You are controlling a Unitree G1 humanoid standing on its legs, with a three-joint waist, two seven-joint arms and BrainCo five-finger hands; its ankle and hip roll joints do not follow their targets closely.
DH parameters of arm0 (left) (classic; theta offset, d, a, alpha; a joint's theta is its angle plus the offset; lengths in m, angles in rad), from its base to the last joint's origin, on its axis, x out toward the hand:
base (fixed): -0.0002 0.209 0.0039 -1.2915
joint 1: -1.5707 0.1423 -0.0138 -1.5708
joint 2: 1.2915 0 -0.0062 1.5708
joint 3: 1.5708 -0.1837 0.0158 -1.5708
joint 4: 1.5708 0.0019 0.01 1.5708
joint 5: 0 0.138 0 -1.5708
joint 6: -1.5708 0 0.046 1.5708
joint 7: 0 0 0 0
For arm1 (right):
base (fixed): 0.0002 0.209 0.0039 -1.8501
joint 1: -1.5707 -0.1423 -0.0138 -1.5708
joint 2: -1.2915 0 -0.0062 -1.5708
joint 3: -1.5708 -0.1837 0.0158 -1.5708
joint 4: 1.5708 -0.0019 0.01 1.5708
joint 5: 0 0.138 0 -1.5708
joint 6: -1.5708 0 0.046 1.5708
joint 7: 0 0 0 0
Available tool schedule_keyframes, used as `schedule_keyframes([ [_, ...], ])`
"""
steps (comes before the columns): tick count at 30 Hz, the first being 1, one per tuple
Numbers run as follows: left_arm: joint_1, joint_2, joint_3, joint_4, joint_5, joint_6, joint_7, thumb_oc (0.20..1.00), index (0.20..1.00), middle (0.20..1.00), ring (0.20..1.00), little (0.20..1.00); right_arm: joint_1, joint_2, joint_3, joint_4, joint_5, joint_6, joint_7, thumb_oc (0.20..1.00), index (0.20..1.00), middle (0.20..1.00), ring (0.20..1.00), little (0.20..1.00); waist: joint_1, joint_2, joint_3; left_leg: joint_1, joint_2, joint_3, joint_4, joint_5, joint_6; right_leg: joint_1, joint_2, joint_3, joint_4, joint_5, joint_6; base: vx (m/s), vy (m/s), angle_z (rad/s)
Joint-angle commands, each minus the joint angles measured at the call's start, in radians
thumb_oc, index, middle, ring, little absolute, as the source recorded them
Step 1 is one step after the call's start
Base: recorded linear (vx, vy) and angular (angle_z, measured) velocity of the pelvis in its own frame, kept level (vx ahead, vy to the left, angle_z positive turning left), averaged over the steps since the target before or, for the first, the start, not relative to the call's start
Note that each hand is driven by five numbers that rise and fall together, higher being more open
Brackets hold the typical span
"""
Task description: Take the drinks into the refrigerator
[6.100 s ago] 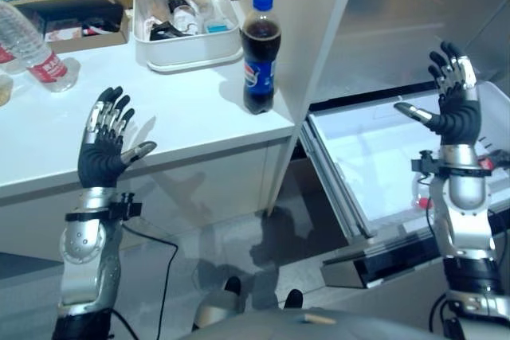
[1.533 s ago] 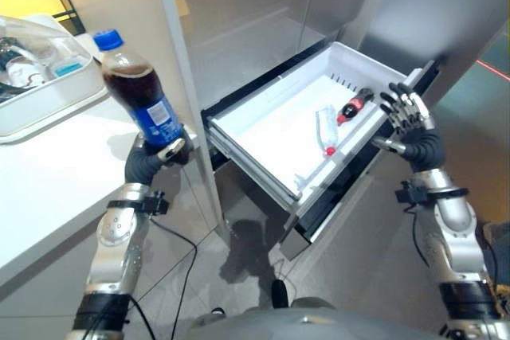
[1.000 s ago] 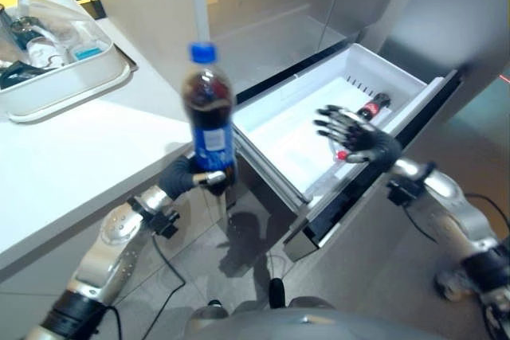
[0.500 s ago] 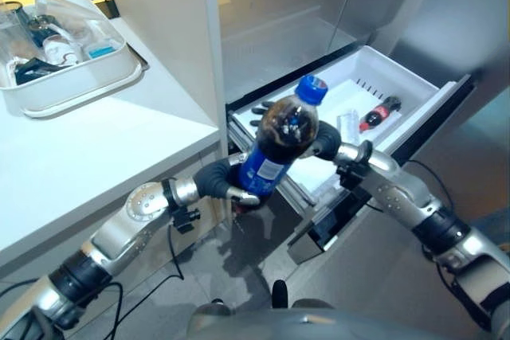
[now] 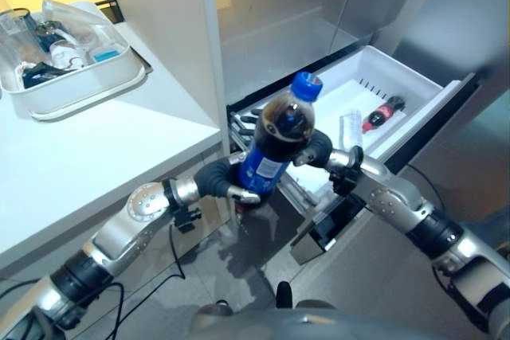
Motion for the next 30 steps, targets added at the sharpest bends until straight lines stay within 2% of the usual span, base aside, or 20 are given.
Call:
schedule_keyframes([
  [1, -0.059, -0.044, 0.008, -0.055, -0.031, -0.063, 0.013, 0.200, 0.200, 0.200, 0.200, 0.200, -0.079, 0.040, 0.035, -0.092, 0.032, -0.026, 0.025, 0.542, 0.542, 0.542, 0.542, 0.542, 0.023, -0.016, -0.036, -0.027, -0.013, -0.030, 0.063, -0.072, 0.023, -0.028, -0.044, -0.074, 0.142, -0.059, 0.089, 0.00, 0.000, 0.00],
  [2, -0.059, -0.047, 0.009, -0.051, -0.031, -0.064, 0.014, 0.200, 0.200, 0.200, 0.200, 0.200, -0.078, 0.043, 0.034, -0.097, 0.035, -0.025, 0.022, 0.495, 0.495, 0.495, 0.495, 0.495, 0.022, -0.016, -0.036, -0.028, -0.012, -0.030, 0.064, -0.072, 0.023, -0.029, -0.044, -0.073, 0.143, -0.059, 0.089, 0.00, 0.000, 0.00],
  [3, -0.060, -0.048, 0.009, -0.050, -0.031, -0.065, 0.017, 0.200, 0.200, 0.200, 0.200, 0.200, -0.074, 0.049, 0.036, -0.100, 0.039, -0.023, 0.023, 0.489, 0.489, 0.489, 0.489, 0.489, 0.022, -0.017, -0.035, -0.028, -0.012, -0.031, 0.064, -0.072, 0.022, -0.029, -0.045, -0.074, 0.144, -0.059, 0.088, 0.00, 0.000, 0.00],
  [4, -0.061, -0.049, 0.010, -0.049, -0.032, -0.065, 0.017, 0.200, 0.200, 0.200, 0.200, 0.200, -0.078, 0.050, 0.042, -0.110, 0.044, -0.018, 0.028, 0.539, 0.539, 0.539, 0.539, 0.539, 0.022, -0.017, -0.034, -0.029, -0.012, -0.031, 0.065, -0.071, 0.022, -0.031, -0.044, -0.073, 0.145, -0.060, 0.088, 0.00, 0.000, 0.00],
  [5, -0.062, -0.050, 0.009, -0.047, -0.032, -0.065, 0.018, 0.200, 0.200, 0.200, 0.200, 0.200, -0.080, 0.048, 0.044, -0.118, 0.043, -0.018, 0.028, 0.743, 0.743, 0.743, 0.743, 0.743, 0.022, -0.017, -0.034, -0.029, -0.012, -0.032, 0.064, -0.071, 0.022, -0.032, -0.044, -0.074, 0.145, -0.060, 0.087, 0.00, 0.000, 0.00],
  [6, -0.062, -0.047, 0.009, -0.047, -0.033, -0.065, 0.021, 0.200, 0.200, 0.200, 0.200, 0.200, -0.080, 0.047, 0.047, -0.124, 0.049, -0.020, 0.026, 0.840, 0.840, 0.840, 0.840, 0.840, 0.023, -0.018, -0.034, -0.030, -0.011, -0.032, 0.064, -0.071, 0.022, -0.031, -0.044, -0.075, 0.144, -0.060, 0.087, 0.00, 0.000, 0.00],
  [7, -0.061, -0.047, 0.009, -0.047, -0.033, -0.065, 0.021, 0.200, 0.200, 0.200, 0.200, 0.200, -0.080, 0.047, 0.047, -0.124, 0.049, -0.020, 0.026, 0.834, 0.834, 0.834, 0.834, 0.834, 0.023, -0.018, -0.034, -0.030, -0.011, -0.032, 0.064, -0.071, 0.022, -0.031, -0.044, -0.075, 0.143, -0.060, 0.087, 0.00, 0.000, 0.00],
  [8, -0.060, -0.047, 0.010, -0.048, -0.035, -0.065, 0.021, 0.200, 0.200, 0.200, 0.200, 0.200, -0.082, 0.048, 0.051, -0.130, 0.054, -0.017, 0.028, 0.683, 0.683, 0.683, 0.683, 0.683, 0.023, -0.018, -0.035, -0.030, -0.010, -0.032, 0.063, -0.070, 0.021, -0.031, -0.044, -0.075, 0.143, -0.060, 0.087, 0.00, 0.000, 0.00],
  [9, -0.060, -0.047, 0.010, -0.048, -0.035, -0.065, 0.021, 0.200, 0.200, 0.200, 0.200, 0.200, -0.082, 0.048, 0.051, -0.130, 0.054, -0.017, 0.028, 0.683, 0.683, 0.683, 0.683, 0.683, 0.023, -0.018, -0.035, -0.030, -0.010, -0.032, 0.063, -0.070, 0.021, -0.031, -0.044, -0.075, 0.143, -0.060, 0.087, 0.00, 0.000, 0.00],
  [10, -0.058, -0.047, 0.009, -0.043, -0.033, -0.065, 0.023, 0.200, 0.200, 0.200, 0.200, 0.200, -0.086, 0.052, 0.055, -0.132, 0.058, -0.017, 0.026, 0.551, 0.551, 0.551, 0.551, 0.551, 0.023, -0.018, -0.035, -0.029, -0.011, -0.032, 0.062, -0.070, 0.021, -0.030, -0.044, -0.075, 0.142, -0.059, 0.087, 0.00, 0.000, 0.00],
  [13, -0.059, -0.050, 0.007, -0.040, -0.031, -0.066, 0.025, 0.200, 0.200, 0.200, 0.200, 0.200, -0.093, 0.060, 0.064, -0.136, 0.067, -0.016, 0.024, 0.241, 0.241, 0.241, 0.241, 0.241, 0.023, -0.015, -0.035, -0.028, -0.011, -0.030, 0.060, -0.068, 0.021, -0.029, -0.044, -0.076, 0.140, -0.059, 0.087, 0.00, 0.000, 0.00],
  [14, -0.059, -0.052, 0.007, -0.039, -0.031, -0.066, 0.026, 0.200, 0.200, 0.200, 0.200, 0.200, -0.092, 0.065, 0.064, -0.134, 0.070, -0.017, 0.022, 0.200, 0.200, 0.200, 0.200, 0.200, 0.023, -0.015, -0.035, -0.027, -0.011, -0.031, 0.059, -0.068, 0.021, -0.030, -0.044, -0.074, 0.139, -0.058, 0.086, 0.00, 0.000, 0.00],
  [30, -0.034, -0.067, 0.023, -0.041, -0.031, -0.060, 0.026, 0.200, 0.200, 0.200, 0.200, 0.200, -0.082, 0.092, 0.068, -0.148, 0.082, -0.013, 0.018, 0.200, 0.200, 0.200, 0.200, 0.200, 0.023, -0.013, -0.038, -0.026, -0.011, -0.035, 0.051, -0.063, 0.019, -0.028, -0.043, -0.077, 0.135, -0.058, 0.084, 0.00, 0.000, 0.00],
])
